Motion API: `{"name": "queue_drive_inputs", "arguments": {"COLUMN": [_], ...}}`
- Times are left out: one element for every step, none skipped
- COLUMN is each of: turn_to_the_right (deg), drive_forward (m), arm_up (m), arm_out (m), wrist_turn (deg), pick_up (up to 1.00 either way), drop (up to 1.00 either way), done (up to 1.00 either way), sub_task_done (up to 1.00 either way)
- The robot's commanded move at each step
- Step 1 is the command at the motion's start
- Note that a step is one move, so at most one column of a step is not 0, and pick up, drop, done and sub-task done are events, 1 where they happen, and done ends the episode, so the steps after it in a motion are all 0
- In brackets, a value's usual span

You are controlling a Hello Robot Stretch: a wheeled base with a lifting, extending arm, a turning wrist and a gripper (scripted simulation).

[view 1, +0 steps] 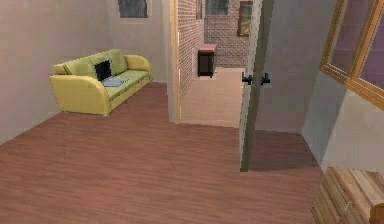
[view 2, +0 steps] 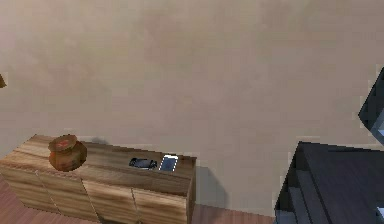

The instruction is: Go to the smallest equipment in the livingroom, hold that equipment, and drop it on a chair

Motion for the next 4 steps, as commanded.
{"name": "queue_drive_inputs", "arguments": {"turn_to_the_right": [0.0, 0.0, 0.0, 0.0], "drive_forward": [0.00, 0.00, 0.00, 0.00], "arm_up": [0.00, 0.00, 0.00, 0.00], "arm_out": [0.48, 0.00, 0.00, 0.00], "wrist_turn": [0.0, 45.0, 45.0, 45.0], "pick_up": [0.00, 0.00, 0.00, 0.00], "drop": [0.00, 0.00, 0.00, 0.00], "done": [0.00, 0.00, 0.00, 0.00], "sub_task_done": [0.00, 0.00, 0.00, 0.00]}}
